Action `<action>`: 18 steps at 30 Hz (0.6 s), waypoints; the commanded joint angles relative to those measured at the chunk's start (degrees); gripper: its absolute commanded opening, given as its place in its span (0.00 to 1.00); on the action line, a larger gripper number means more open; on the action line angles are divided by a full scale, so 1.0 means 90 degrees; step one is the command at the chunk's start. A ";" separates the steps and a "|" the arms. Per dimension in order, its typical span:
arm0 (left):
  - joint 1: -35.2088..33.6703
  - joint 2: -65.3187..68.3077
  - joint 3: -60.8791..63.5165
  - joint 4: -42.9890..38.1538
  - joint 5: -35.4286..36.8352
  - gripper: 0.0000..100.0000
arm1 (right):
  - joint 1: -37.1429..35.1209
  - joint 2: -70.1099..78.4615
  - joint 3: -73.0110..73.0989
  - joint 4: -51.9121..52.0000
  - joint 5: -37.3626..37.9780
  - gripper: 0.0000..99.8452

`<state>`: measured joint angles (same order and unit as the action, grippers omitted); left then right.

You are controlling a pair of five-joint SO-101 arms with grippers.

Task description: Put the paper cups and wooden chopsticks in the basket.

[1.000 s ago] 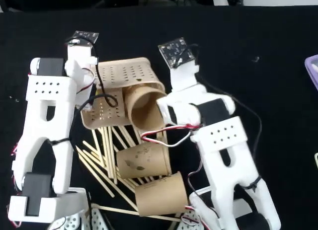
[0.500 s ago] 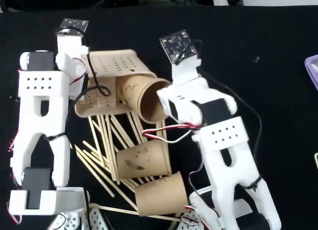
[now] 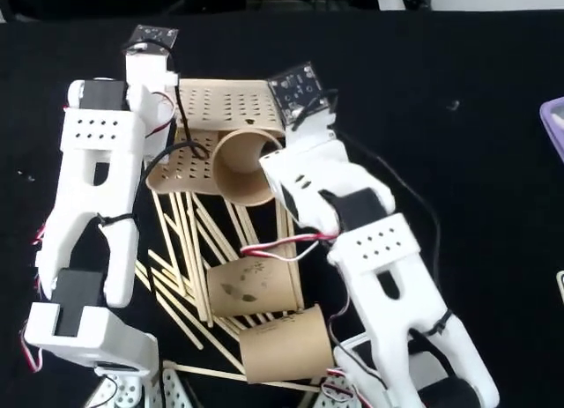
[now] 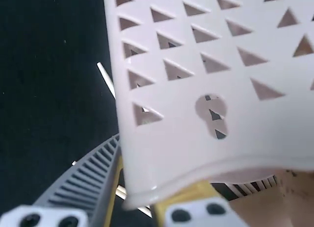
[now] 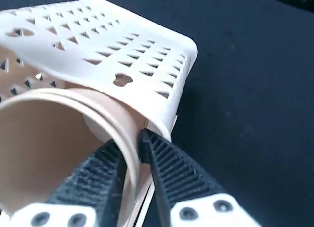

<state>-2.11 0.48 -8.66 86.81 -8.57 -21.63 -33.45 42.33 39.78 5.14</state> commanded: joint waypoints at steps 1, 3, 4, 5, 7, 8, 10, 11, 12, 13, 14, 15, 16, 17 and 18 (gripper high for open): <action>0.0230 -0.0020 -0.0405 -0.0020 0.0059 0.03 | -0.0127 -0.0044 0.0415 -0.0615 0.0039 0.06; 0.0230 0.0010 -0.0376 -0.0020 0.0127 0.03 | -0.0127 -0.0044 0.0562 -0.0772 0.0039 0.13; 0.0220 0.0010 -0.0366 -0.0020 0.0186 0.03 | -0.0117 -0.0044 0.0611 -0.0821 0.0039 0.17; 0.0210 0.0010 -0.0366 -0.0020 0.0205 0.03 | -0.0117 -0.0005 0.0620 -0.0850 0.0029 0.19; 0.0200 0.0010 -0.0386 0.0020 0.0234 0.03 | -0.0117 0.0210 0.0581 -0.0860 -0.0010 0.19; 0.0210 0.0010 -0.0425 0.0098 0.0234 0.03 | -0.0117 0.0376 0.0523 -0.0899 -0.0010 0.18; 0.0239 0.0010 -0.0425 0.0147 0.0234 0.03 | -0.0107 0.0786 0.0396 -0.0996 -0.0020 0.17; 0.0239 0.0010 -0.0425 0.0147 0.0234 0.03 | -0.0078 0.1011 0.0269 -0.1016 -0.0020 0.17; 0.0220 0.0010 -0.0425 0.0147 0.0234 0.03 | -0.0010 0.1236 0.0122 -0.1006 -0.0049 0.17; 0.0190 0.0010 -0.0425 0.0147 0.0234 0.03 | 0.0068 0.1402 -0.0015 -0.0987 -0.0166 0.17; 0.0181 0.0020 -0.0425 0.0137 0.0234 0.03 | 0.0137 0.1568 -0.0142 -0.0977 -0.0322 0.17; 0.0151 0.0020 -0.0425 0.0137 0.0244 0.03 | 0.0195 0.1695 -0.0249 -0.0977 -0.0410 0.17; 0.0122 0.0020 -0.0425 0.0137 0.0283 0.03 | 0.0234 0.1763 -0.0308 -0.0977 -0.0459 0.17; 0.0093 0.0020 -0.0425 0.0137 0.0391 0.03 | 0.0254 0.1812 -0.0327 -0.0977 -0.0459 0.17; 0.0083 0.0020 -0.0425 0.0137 0.0479 0.03 | 0.0254 0.1841 -0.0327 -0.0977 -0.0459 0.17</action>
<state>-0.09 1.01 -8.92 87.25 -6.81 -21.71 -20.09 40.13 30.99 2.15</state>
